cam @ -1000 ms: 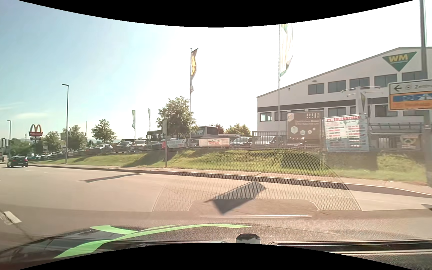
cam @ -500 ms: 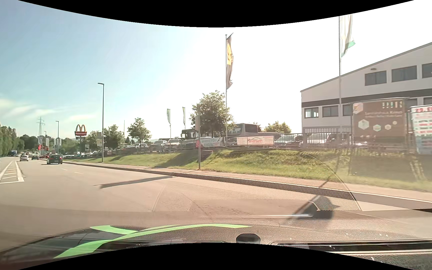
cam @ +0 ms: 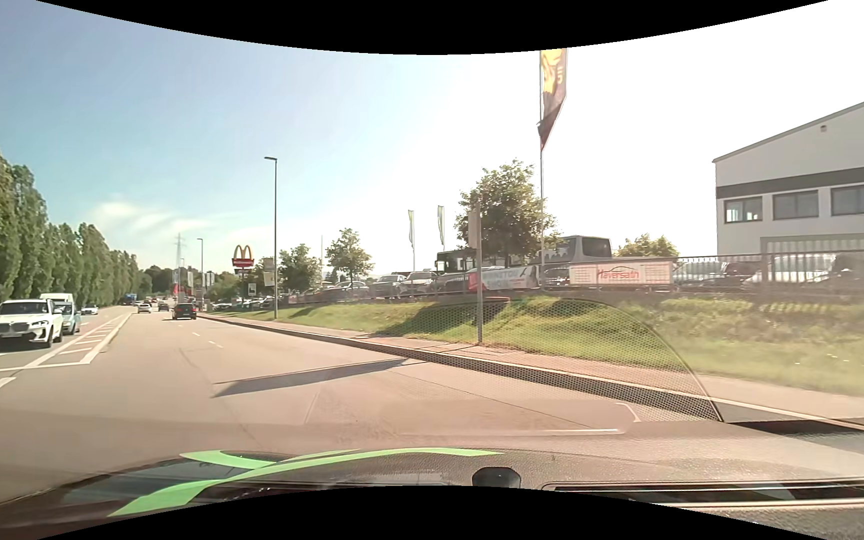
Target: Follow the waypoints while adhering to traffic rules and regulations
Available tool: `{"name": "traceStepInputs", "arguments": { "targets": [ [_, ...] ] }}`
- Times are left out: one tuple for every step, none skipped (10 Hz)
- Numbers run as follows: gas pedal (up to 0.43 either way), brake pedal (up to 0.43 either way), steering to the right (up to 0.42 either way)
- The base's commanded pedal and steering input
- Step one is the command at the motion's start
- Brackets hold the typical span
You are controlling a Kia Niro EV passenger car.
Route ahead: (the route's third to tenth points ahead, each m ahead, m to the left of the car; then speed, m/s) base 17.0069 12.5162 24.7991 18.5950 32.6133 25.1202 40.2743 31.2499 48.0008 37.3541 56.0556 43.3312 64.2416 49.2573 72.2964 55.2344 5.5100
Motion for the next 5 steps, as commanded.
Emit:
{"name": "traceStepInputs", "arguments": {
  "targets": [
    [0.138,0.000,-0.277],
    [0.138,0.000,-0.277],
    [0.138,0.000,-0.275],
    [0.138,0.000,-0.272],
    [0.138,0.000,-0.268]
  ]
}}
